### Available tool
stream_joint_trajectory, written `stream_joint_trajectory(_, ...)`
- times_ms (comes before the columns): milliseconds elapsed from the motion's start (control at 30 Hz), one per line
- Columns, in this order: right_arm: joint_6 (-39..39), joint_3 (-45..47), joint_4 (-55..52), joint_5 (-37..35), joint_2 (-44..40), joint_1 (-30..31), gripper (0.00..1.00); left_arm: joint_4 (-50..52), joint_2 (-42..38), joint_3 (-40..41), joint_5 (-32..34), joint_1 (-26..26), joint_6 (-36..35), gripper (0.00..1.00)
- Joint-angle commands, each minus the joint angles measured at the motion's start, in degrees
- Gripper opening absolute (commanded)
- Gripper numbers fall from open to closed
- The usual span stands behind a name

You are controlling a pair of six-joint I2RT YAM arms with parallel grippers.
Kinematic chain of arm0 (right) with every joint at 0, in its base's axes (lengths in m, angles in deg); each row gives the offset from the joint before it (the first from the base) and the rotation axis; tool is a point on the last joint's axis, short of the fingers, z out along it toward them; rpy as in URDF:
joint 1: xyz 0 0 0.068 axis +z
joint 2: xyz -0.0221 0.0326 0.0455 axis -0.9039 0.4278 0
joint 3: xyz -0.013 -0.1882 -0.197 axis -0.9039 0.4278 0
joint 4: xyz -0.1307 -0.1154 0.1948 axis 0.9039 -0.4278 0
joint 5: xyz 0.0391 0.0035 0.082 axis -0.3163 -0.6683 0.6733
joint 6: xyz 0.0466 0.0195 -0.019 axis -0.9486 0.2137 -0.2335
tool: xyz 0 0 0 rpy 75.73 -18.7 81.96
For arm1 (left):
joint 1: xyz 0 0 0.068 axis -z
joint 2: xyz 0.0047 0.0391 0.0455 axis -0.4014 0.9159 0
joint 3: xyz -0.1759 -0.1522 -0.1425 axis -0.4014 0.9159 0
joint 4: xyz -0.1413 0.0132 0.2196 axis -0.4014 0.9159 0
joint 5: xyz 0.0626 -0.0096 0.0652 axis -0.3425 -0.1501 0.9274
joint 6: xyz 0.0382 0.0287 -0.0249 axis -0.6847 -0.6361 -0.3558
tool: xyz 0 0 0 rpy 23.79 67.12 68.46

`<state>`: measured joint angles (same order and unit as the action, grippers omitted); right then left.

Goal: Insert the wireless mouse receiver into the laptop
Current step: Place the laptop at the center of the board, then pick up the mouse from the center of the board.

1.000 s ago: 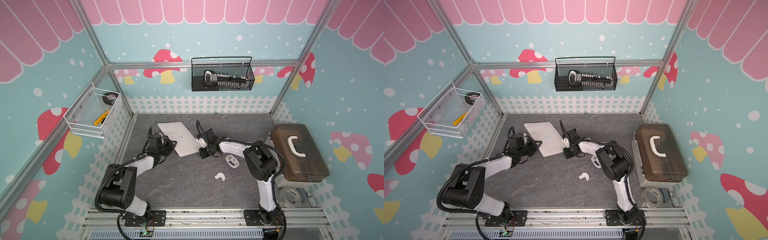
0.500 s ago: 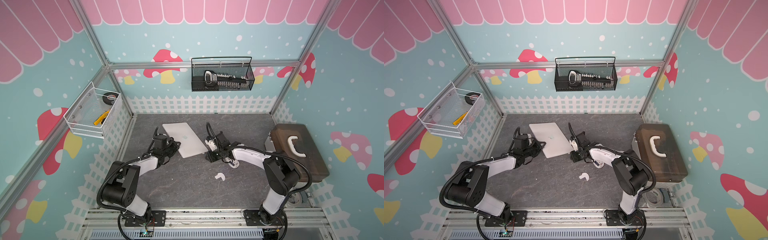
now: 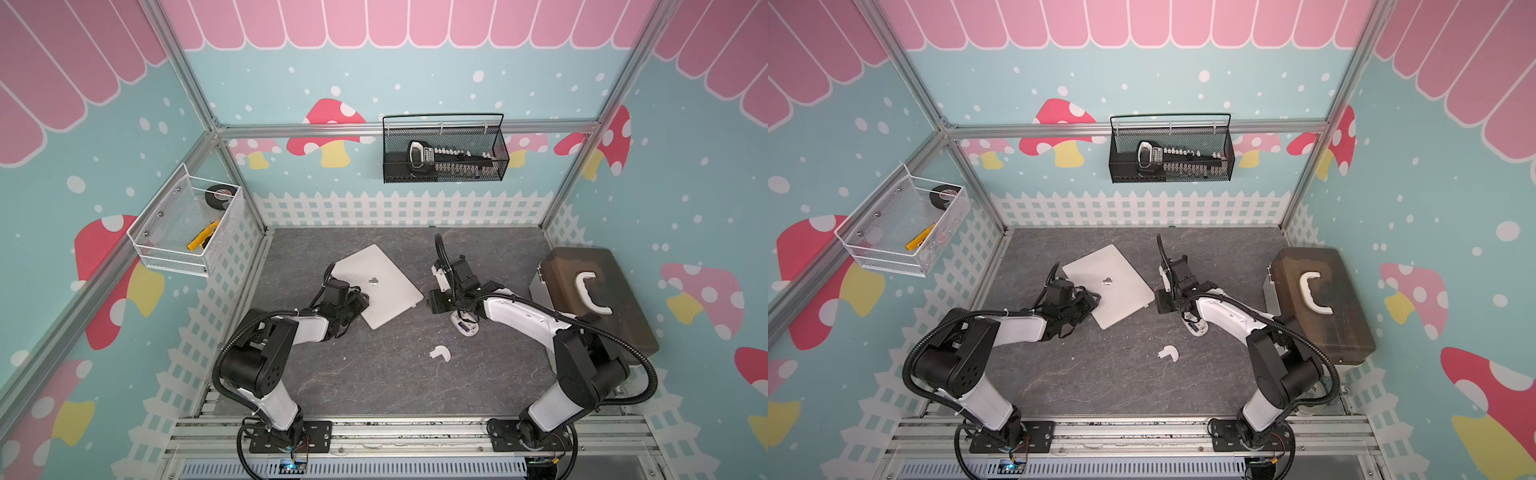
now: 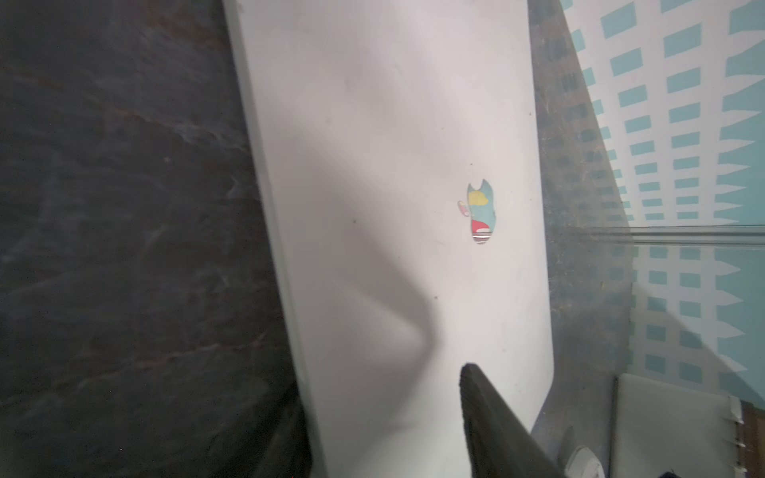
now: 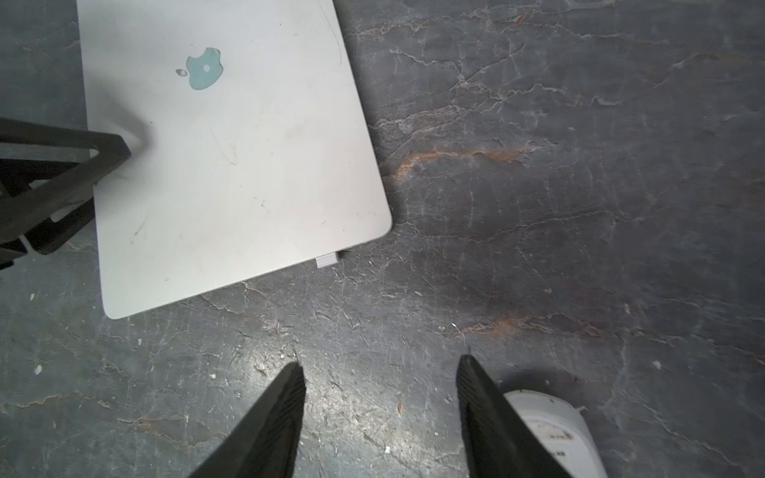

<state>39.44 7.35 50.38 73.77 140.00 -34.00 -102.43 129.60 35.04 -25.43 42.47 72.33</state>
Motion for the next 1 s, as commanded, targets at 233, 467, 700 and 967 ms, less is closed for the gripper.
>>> stream_joint_trajectory(233, -3.0, 0.5, -16.9, -13.8, -6.5, -2.6, 0.85, 19.3, -7.3, -4.2, 1.7, 2.3, -12.2, 0.99)
stream_joint_trajectory(467, -0.7, 2.7, -22.8, -15.7, -5.2, -2.6, 0.98, 31.2, -12.9, -14.1, -8.9, 2.9, -24.9, 0.99)
stream_joint_trajectory(700, 5.5, 0.9, -22.8, -12.6, 2.2, -2.6, 0.98, 40.9, -10.9, -24.7, -16.7, 3.5, -35.8, 0.99)
stream_joint_trajectory(967, 8.1, 0.2, -20.1, -9.1, 7.0, -2.4, 0.82, 40.7, -11.3, -22.8, -17.9, 3.6, -35.9, 0.97)
